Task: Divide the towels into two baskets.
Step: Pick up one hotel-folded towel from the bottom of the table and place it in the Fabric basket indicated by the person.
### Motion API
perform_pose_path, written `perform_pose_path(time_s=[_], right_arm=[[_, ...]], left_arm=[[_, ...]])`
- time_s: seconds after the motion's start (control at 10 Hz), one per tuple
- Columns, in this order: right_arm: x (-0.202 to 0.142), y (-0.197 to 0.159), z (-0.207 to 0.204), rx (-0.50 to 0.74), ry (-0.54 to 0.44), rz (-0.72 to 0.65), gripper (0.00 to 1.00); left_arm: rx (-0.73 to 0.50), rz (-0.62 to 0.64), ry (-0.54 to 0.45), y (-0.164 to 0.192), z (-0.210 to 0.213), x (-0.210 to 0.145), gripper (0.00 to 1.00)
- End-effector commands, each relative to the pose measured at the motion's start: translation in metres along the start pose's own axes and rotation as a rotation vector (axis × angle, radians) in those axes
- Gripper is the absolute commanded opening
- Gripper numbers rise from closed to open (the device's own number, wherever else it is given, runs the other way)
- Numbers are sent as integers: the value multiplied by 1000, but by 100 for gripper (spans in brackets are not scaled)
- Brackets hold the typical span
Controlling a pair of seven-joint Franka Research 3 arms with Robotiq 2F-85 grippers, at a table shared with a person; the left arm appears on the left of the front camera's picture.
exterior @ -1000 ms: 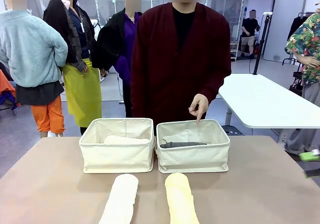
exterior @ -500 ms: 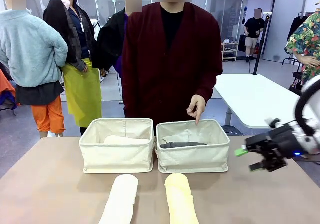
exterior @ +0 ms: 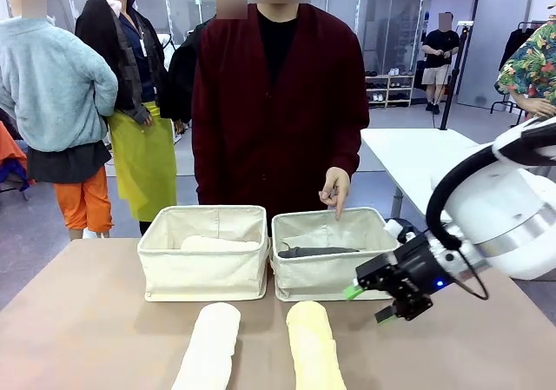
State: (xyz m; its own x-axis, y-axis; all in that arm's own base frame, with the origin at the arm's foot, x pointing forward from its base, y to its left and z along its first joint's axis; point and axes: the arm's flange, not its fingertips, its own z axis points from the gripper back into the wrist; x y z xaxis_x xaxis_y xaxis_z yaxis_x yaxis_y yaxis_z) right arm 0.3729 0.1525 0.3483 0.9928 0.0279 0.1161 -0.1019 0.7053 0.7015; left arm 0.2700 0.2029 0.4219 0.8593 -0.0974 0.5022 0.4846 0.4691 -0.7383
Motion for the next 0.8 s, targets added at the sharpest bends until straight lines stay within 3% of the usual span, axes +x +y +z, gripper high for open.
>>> perform_pose_path(time_s=[0.0,0.7], right_arm=[[-73,1,-19,-50,-33,-24,100],[-81,21,-84,-130,-22,-17,100]], left_arm=[[-1,-8,3,-2,3,-2,100],[-1,-8,3,-2,3,-2,100]])
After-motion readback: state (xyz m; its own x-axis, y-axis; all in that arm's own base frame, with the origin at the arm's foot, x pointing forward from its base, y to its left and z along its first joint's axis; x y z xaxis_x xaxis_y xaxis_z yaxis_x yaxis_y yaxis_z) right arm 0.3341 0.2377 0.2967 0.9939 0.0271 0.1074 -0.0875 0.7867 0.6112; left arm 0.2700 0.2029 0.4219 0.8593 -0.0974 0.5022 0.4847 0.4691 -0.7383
